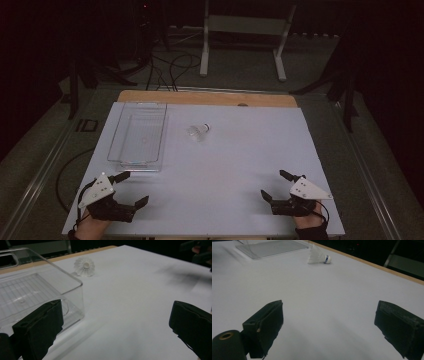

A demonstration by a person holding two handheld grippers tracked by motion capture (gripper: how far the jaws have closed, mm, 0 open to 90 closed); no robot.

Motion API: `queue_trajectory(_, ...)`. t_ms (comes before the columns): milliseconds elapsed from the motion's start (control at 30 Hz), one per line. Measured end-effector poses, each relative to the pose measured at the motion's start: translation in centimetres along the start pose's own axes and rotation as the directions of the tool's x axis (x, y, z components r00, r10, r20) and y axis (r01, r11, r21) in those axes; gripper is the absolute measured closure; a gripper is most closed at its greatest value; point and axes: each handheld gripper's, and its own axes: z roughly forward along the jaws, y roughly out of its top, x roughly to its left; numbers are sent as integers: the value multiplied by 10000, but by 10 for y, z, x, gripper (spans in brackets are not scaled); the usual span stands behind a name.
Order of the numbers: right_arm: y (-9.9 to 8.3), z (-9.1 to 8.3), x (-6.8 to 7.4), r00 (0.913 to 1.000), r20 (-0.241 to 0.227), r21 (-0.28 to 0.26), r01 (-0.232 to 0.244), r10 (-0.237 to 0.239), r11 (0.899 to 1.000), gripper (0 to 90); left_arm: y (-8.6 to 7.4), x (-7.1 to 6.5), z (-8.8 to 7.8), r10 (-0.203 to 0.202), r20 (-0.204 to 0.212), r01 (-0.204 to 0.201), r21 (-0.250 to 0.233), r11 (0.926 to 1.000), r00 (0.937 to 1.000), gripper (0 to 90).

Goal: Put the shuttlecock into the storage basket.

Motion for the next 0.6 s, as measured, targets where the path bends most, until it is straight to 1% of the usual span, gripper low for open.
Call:
queue_trajectory(100,0,0,0,10000,9,2,30,-30,10000,87,3,-1,0,55,-25,-55,74,10000,10000,2)
queue_trajectory(133,0,0,0,10000,-7,0,35,-35,10000,86,7,-2,-1,63,3,-63,168,9998,10000,1)
queue_trajectory(167,0,0,0,10000,-7,0,35,-35,10000,86,7,-2,-1,63,3,-63,168,9998,10000,1)
queue_trajectory(200,0,0,0,10000,-24,4,-12,12,10000,87,11,-2,-2,113,18,-114,174,9998,9999,1)
queue_trajectory(233,0,0,0,10000,-53,11,-22,22,10000,86,11,-2,-2,113,18,-114,174,9998,9999,1)
queue_trajectory(300,0,0,0,9999,-95,28,-51,51,10000,87,17,-1,-3,187,46,-188,264,9995,9998,2)
queue_trajectory(367,0,0,0,9999,-132,53,-37,38,10000,87,19,-1,-3,220,31,-221,293,9993,9998,1)
queue_trajectory(500,1,0,1,9999,-109,26,-1,1,10000,87,24,-2,-1,302,142,-308,446,9985,9994,1)
queue_trajectory(600,1,0,1,9999,-107,29,-62,62,10000,87,29,-3,0,291,250,-304,525,9982,9993,2)
